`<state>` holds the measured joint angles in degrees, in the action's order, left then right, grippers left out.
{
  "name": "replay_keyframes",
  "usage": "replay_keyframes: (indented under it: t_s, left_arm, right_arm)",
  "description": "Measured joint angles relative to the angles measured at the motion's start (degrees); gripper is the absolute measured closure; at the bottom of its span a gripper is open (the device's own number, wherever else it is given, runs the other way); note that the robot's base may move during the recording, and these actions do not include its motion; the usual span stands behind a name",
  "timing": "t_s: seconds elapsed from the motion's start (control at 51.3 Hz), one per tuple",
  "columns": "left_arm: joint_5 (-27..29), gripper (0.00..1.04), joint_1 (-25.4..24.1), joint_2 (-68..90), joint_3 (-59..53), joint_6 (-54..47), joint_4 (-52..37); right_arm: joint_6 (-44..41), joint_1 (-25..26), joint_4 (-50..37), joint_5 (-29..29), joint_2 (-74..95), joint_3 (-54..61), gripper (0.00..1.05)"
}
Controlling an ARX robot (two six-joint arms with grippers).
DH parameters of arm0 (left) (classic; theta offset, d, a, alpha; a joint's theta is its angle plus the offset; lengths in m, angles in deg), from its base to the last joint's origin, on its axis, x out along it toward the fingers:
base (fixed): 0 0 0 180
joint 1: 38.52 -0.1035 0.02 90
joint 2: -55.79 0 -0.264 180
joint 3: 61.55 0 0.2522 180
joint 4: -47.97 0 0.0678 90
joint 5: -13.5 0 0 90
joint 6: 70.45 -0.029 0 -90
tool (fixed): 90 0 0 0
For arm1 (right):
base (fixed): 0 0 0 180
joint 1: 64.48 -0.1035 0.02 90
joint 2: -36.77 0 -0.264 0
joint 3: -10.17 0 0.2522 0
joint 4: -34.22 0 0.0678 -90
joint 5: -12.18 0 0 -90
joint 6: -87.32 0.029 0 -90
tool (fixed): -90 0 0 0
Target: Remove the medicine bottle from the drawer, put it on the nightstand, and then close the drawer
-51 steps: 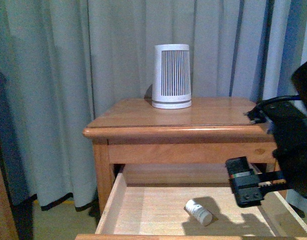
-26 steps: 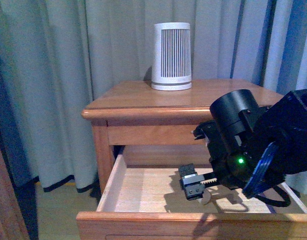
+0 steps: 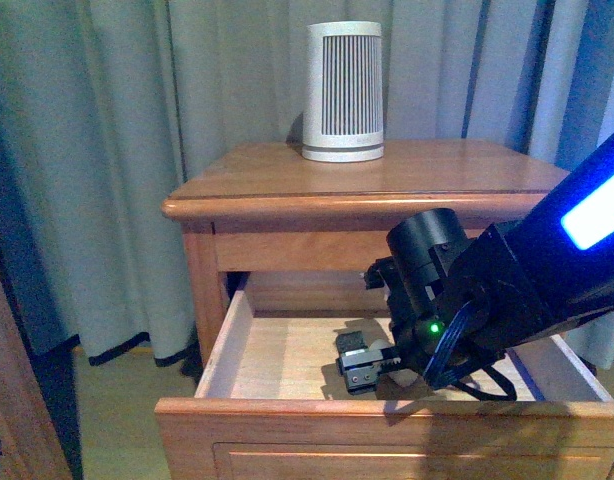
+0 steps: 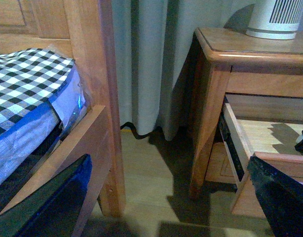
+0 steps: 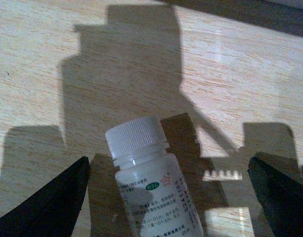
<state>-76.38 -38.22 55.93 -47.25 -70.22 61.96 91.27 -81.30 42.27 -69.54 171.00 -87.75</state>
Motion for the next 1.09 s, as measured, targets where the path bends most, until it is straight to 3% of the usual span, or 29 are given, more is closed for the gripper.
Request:
replay_keyframes:
  t_s: [0.097, 0.234, 0.331, 0.487, 0.838, 1.091]
  left_arm:
    - [0.0, 0.07, 0.0, 0.0, 0.0, 0.0, 0.0]
    - [0.0, 0.07, 0.0, 0.0, 0.0, 0.0, 0.0]
    - [0.0, 0.07, 0.0, 0.0, 0.0, 0.0, 0.0]
    - [0.0, 0.07, 0.0, 0.0, 0.0, 0.0, 0.0]
    - [0.0, 0.07, 0.0, 0.0, 0.0, 0.0, 0.0]
    - [0.0, 0.07, 0.0, 0.0, 0.0, 0.0, 0.0]
  right_arm:
    - [0.7, -0.1, 0.0, -0.3, 0.3, -0.3, 0.13]
    - [1.5, -0.5, -0.1, -0.8, 0.4, -0.4, 0.31]
    - [1.8, -1.0, -0.1, -1.1, 0.4, -0.4, 0.53]
    - [2.1, -1.1, -0.1, -0.8, 0.2, -0.2, 0.72]
    - [6.3, -1.2, 2.5, -0.2, -6.1, 4.4, 0.74]
    - [13.2, -2.3, 13.6, -1.0, -21.4, 7.3, 0.75]
